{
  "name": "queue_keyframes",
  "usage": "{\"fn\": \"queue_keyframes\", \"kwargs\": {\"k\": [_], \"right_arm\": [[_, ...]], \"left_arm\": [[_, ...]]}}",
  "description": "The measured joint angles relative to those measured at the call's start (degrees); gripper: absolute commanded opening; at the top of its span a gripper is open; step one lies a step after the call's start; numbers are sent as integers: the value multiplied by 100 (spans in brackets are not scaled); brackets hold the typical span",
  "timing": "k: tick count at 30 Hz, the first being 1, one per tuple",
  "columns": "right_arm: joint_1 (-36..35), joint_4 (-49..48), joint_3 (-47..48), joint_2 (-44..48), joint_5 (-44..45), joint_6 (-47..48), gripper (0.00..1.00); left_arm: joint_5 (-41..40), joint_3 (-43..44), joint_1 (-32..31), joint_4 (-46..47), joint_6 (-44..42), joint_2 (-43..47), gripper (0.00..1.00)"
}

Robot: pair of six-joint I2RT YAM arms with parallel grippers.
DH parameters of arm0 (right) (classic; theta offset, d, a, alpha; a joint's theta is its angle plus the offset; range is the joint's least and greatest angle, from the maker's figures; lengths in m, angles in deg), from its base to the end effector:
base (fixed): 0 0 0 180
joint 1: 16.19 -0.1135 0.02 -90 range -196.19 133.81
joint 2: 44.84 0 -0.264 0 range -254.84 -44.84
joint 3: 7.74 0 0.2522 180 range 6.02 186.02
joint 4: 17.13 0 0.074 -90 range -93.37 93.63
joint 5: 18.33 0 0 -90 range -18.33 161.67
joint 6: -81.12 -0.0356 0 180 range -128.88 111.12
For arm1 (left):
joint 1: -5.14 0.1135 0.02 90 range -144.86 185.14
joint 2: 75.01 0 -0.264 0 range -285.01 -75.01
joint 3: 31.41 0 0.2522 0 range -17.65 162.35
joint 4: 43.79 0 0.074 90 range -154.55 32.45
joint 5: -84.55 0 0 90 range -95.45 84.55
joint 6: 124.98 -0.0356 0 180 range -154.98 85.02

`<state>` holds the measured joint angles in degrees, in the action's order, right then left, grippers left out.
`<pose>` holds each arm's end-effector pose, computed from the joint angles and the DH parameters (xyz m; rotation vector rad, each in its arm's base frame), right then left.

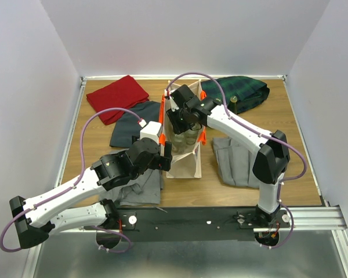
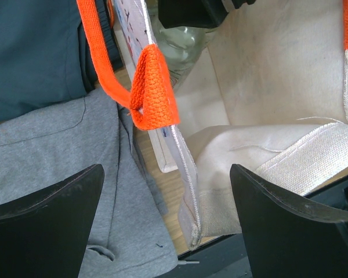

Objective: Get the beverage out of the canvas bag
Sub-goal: Adjust the drink in the canvas bag.

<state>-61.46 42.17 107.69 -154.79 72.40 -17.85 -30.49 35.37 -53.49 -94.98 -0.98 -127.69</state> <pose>0.3000 0.3022 0.2973 -0.7892 2.4246 0.3652 0.1114 -0.1538 0.3208 0.2286 2.1713 -0.4480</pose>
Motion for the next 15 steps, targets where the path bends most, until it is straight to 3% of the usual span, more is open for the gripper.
{"fn": "queue_keyframes", "kwargs": {"k": [15], "right_arm": [[-15, 728, 415, -15, 179, -61, 1]], "left_arm": [[11, -42, 0, 11, -2, 0, 99]]}}
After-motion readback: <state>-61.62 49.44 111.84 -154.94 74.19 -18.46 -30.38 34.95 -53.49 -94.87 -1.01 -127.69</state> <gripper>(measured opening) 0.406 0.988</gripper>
